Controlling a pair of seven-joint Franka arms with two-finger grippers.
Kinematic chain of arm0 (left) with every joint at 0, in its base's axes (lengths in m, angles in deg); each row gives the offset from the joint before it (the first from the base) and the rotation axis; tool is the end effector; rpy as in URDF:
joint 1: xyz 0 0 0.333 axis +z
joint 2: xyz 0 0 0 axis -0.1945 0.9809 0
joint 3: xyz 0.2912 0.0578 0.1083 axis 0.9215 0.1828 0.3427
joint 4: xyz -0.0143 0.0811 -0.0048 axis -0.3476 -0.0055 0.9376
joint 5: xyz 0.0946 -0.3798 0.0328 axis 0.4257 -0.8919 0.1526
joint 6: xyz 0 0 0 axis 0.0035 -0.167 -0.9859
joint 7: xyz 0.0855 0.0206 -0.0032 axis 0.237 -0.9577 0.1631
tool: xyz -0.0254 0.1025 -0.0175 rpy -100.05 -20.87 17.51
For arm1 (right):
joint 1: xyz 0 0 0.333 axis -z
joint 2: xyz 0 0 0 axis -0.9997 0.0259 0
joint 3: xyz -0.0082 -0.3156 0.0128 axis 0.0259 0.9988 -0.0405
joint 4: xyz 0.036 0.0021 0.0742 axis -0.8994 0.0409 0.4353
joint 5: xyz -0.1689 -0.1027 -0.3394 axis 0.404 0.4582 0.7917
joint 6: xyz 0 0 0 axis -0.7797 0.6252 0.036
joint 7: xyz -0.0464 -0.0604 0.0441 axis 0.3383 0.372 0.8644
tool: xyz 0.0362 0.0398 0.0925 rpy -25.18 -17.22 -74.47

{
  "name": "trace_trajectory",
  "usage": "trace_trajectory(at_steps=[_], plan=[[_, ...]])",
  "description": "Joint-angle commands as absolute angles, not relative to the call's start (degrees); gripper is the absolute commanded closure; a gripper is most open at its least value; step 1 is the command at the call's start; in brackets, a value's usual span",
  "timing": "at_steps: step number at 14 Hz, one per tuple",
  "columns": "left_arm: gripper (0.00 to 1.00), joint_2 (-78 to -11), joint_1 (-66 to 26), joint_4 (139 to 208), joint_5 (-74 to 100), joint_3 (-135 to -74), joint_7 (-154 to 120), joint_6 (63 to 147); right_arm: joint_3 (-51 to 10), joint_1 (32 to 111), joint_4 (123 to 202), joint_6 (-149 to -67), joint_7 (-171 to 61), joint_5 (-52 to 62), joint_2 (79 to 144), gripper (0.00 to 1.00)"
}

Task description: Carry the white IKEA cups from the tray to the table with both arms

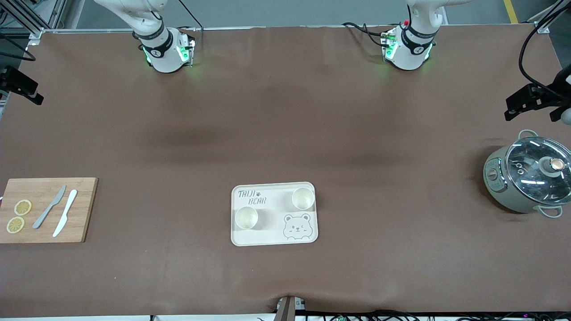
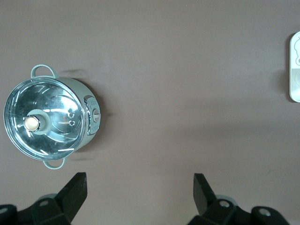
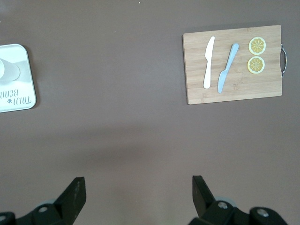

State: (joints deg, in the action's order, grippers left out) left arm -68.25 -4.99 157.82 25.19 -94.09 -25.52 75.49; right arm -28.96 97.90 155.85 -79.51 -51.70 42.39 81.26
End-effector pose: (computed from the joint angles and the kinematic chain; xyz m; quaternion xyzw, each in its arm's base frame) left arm 0.5589 -0.0072 0.6512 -0.9992 0.0305 -0.0095 0.0226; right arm 0.5109 -0.0547 0.6656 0.9991 -0.0385 0.0143 0.0069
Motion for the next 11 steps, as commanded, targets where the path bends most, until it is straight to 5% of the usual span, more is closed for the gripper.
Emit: trace_trajectory(at_steps=[1,11], plan=[[0.0,-67.5,-4.45,157.84,24.13,-94.52,-27.04,74.03,-29.34,98.18,155.02,-79.44,-51.5,42.23,81.97,0.0],[0.0,-60.21,-10.33,157.67,24.04,-96.45,-16.69,79.37,-29.43,98.27,154.67,-79.61,-51.5,42.15,82.58,0.0]])
